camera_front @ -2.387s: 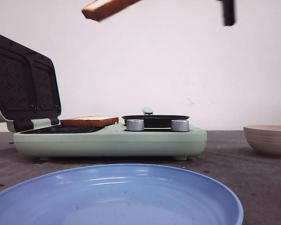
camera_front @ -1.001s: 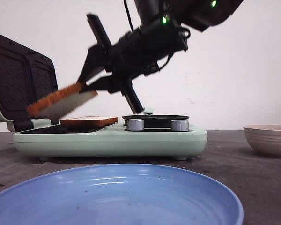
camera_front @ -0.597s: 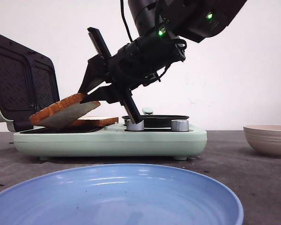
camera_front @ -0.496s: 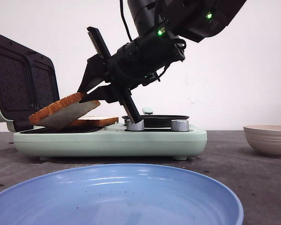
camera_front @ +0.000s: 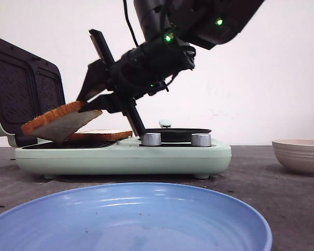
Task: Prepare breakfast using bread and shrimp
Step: 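Lower the bread onto the nearer waffle plate and release, withdraw right gripper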
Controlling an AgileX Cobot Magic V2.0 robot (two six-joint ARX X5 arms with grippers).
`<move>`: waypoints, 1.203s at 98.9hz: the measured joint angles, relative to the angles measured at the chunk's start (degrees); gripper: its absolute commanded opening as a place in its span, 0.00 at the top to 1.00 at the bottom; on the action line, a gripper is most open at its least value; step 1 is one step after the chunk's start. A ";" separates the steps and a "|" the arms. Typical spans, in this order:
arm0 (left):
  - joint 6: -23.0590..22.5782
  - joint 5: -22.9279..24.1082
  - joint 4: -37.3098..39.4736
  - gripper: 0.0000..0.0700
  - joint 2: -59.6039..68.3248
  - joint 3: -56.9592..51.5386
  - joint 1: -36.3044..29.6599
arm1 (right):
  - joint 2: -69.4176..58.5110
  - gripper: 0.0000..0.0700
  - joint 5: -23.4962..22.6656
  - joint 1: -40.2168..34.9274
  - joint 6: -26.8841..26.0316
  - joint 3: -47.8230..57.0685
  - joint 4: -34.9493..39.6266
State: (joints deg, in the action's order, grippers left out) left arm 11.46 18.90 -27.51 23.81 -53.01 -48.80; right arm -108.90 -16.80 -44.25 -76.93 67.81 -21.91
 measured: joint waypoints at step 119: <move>0.02 -1.29 -0.76 1.00 0.00 0.00 0.00 | 6.97 0.38 0.42 2.91 16.31 0.61 18.64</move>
State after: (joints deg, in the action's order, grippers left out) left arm 11.49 17.61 -28.27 23.81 -53.01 -48.80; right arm -101.93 -16.38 -41.34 -60.62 68.42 -3.27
